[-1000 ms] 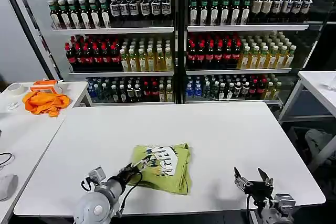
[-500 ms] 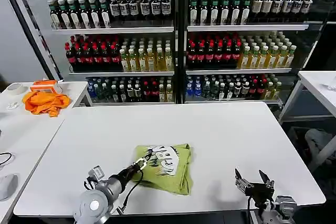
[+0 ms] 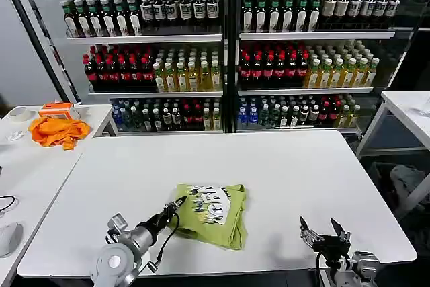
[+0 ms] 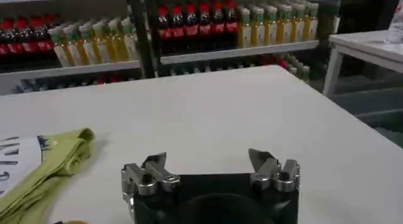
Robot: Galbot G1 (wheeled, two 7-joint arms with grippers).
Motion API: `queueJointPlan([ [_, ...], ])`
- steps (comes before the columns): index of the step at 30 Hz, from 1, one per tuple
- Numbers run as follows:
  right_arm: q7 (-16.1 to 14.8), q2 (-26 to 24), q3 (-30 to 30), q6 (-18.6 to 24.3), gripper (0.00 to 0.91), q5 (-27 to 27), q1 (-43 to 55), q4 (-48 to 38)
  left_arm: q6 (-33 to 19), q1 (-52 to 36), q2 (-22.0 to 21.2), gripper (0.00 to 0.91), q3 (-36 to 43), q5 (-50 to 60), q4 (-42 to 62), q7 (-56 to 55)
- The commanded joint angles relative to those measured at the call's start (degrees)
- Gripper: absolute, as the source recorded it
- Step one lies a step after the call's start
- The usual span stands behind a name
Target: Fold and organize the clothes.
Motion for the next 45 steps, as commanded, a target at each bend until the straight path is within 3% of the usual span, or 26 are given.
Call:
queueJointPlan([
  [1,0.0,0.06,0.17,0.01,0.907,0.1,-0.25,0.34,-0.32,0.3,-0.85,0.03,-1.32,-2.6,-0.61,0.09],
  [8,-0.03,-0.13,0.4,0.02,0.907,0.76,0.07,0.74,-0.14,0.26,1.72,0.03,-9.07,-3.46,-5.7,-1.19],
  [11,-0.04,-0.51,0.41,0.04,0.907,1.34,0.7,0.63,0.52,-0.74,7.93,0.02,-16.19,-3.84,-9.53,-1.63],
  [15,-0.05,-0.69,0.04,0.03,0.907,1.88,1.94,0.45,2.69,-0.86,21.36,0.02,-27.06,0.4,-12.0,-0.9],
  [18,-0.04,-0.6,-0.57,0.04,0.907,1.97,2.88,0.15,2.87,-0.06,27.88,0.02,-32.45,6.57,-12.6,0.69],
  [22,-0.05,-0.36,-1.59,0.12,0.907,1.77,3.63,-0.51,2.86,1.37,32.35,0.02,-33.58,13.99,-13.99,3.52],
  [25,-0.11,-0.26,-1.78,0.27,0.907,1.6,3.55,-0.68,2.35,4.11,31.28,0.01,-25.79,30.62,-16.92,6.8],
  [28,-0.17,-0.25,-1.4,0.54,0.907,1.48,3.24,-0.97,-1.4,6.94,27.83,0.02,-14.96,47.52,-16.59,8.46],
  [29,-0.15,-0.33,-1.24,0.58,0.907,1.49,3.12,-1.05,-3.31,6.97,26.18,0.02,-6.3,56.34,-14.68,8.39],
  [34,-0.21,-0.81,-0.17,0.8,0.907,1.72,2.74,-1.01,-9.67,2.5,21.86,0.02,8.97,77.22,-4.21,7.48],
  [37,-0.19,-1.08,0.6,0.75,0.907,2.1,2.36,-0.46,-10.02,-1.44,20.2,0.02,13.9,79.62,-3.78,7.33],
  [45,-0.33,-1.05,1.53,1.02,0.907,2.31,1.36,-0.3,-5.63,-7.28,20.8,0.02,20.98,75.28,-12.13,8.83],
])
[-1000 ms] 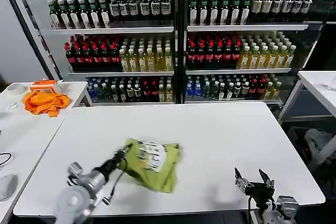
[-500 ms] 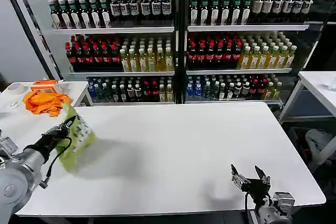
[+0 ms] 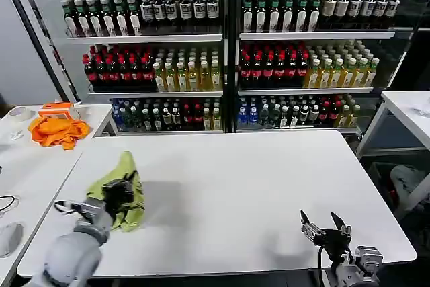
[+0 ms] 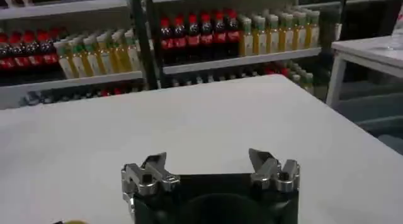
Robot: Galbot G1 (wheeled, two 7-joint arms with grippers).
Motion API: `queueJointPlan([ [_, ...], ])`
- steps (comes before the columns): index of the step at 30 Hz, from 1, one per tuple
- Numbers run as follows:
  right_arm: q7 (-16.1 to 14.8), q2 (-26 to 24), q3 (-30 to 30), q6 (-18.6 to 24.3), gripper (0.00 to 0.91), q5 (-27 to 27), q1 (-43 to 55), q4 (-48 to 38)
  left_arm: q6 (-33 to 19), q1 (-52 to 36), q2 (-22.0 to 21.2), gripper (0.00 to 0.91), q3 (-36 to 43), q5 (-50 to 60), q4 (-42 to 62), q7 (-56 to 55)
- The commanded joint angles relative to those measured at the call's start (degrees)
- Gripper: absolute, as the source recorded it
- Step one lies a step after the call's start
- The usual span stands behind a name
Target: Fold and organize the clothes.
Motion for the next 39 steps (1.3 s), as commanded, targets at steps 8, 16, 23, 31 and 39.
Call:
queueJointPlan([
  [8,-0.06,0.14,0.96,0.12,0.907,0.09,-0.13,0.29,3.07,-11.31,-5.85,0.02,28.05,14.74,4.17,0.95],
  [16,-0.25,-0.54,-0.69,-0.05,0.907,0.49,1.84,0.1,0.98,-15.71,-14.03,0.907,27.97,-2.7,4.11,-5.05],
  [23,0.71,-0.71,-7.84,0.63,0.907,3.31,7.85,-1.75,-2.85,-9.75,-11.54,0.907,18.62,-19.45,-3.53,-5.12],
  [31,5.91,1.64,-24.64,1.0,0.907,12.17,24.64,-10.51,-3.91,1.01,-9.62,0.907,0.92,-19.93,-8.34,-8.68],
  [39,10.12,7.52,-35.22,0.65,0.907,20.69,37.37,-22.97,-4.03,10.4,-10.36,0.907,-7.72,-19.1,-11.17,-8.92],
])
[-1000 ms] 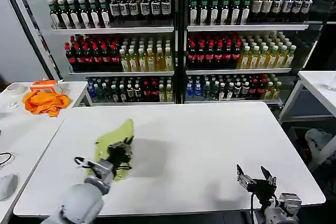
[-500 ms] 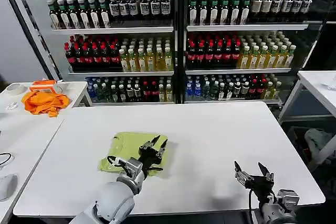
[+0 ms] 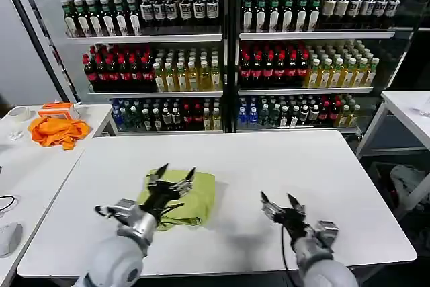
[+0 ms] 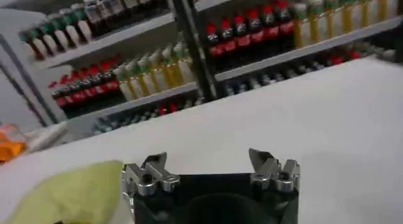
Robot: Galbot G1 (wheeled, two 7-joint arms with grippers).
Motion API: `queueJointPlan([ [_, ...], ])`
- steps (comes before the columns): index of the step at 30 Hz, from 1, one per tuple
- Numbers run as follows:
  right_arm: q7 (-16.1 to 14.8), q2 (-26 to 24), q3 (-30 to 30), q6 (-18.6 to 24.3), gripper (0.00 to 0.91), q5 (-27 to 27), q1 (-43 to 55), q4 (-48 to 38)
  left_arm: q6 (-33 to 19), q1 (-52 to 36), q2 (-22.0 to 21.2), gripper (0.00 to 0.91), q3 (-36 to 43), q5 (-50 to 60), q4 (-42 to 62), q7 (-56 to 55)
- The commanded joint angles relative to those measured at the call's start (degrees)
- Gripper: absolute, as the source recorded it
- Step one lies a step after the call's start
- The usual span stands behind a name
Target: Fold and organize the clothes.
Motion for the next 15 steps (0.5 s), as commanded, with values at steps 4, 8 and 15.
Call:
queueJointPlan([
  [4,6.59,7.96,-18.72,-0.41,0.907,14.79,22.88,-18.85,-1.1,13.07,-2.29,0.907,-14.96,-3.49,-5.82,-1.59],
  [8,7.03,10.21,-19.3,-0.02,0.907,16.3,25.85,-22.98,-1.3,14.26,-3.14,0.907,-15.2,-2.79,-6.12,-1.52],
  [15,7.2,14.17,-19.01,0.88,0.907,16.09,28.67,-28.79,-1.55,14.64,-3.81,0.907,-15.13,-2.1,-5.88,-1.43],
])
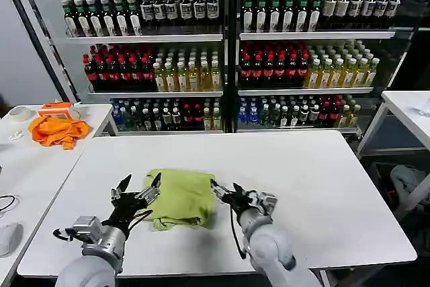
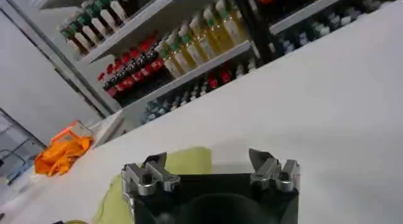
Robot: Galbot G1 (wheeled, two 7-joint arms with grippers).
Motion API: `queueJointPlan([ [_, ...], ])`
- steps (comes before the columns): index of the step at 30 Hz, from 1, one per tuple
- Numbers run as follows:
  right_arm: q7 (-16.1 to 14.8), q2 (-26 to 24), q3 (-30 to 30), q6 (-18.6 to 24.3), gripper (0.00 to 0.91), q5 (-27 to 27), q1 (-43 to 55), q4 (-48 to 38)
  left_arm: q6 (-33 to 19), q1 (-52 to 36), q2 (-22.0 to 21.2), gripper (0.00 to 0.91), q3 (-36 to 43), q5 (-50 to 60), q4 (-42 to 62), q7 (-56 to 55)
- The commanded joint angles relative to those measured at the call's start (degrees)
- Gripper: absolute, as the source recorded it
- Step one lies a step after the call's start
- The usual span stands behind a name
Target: Fold and organize the clothes.
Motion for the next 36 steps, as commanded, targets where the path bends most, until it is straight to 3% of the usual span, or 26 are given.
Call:
queueJointPlan([
  [1,1.92,7.01,-4.33,1.4,0.856,4.68,10.19,-13.32,-0.38,3.67,-1.04,0.907,-3.57,-0.32,-1.34,-0.26],
  [2,1.94,7.17,-4.22,1.56,0.756,4.65,10.24,-13.73,-0.42,3.66,-1.08,0.907,-3.52,-0.31,-1.3,-0.24],
  [3,2.12,7.61,-3.93,1.96,0.433,4.62,10.39,-14.39,-0.43,3.68,-1.13,0.907,-3.52,-0.32,-1.24,-0.24],
  [4,2.31,7.83,-3.78,2.15,0.191,4.62,10.43,-14.86,-0.46,3.7,-1.17,0.907,-3.51,-0.31,-1.1,-0.21],
  [6,2.71,8.07,-3.67,2.27,0.02,4.61,10.45,-15.44,-0.51,3.83,-1.12,0.907,-3.51,-0.31,-1.0,-0.15],
  [21,3.83,8.1,-2.22,2.66,0.0,3.24,10.52,-17.43,-1.05,3.44,-0.81,0.907,-2.92,-0.4,0.83,0.2],
  [36,1.79,5.74,-0.1,1.65,0.0,0.13,13.21,-22.13,-1.29,2.49,-1.23,0.907,-1.95,-0.41,1.95,0.22],
])
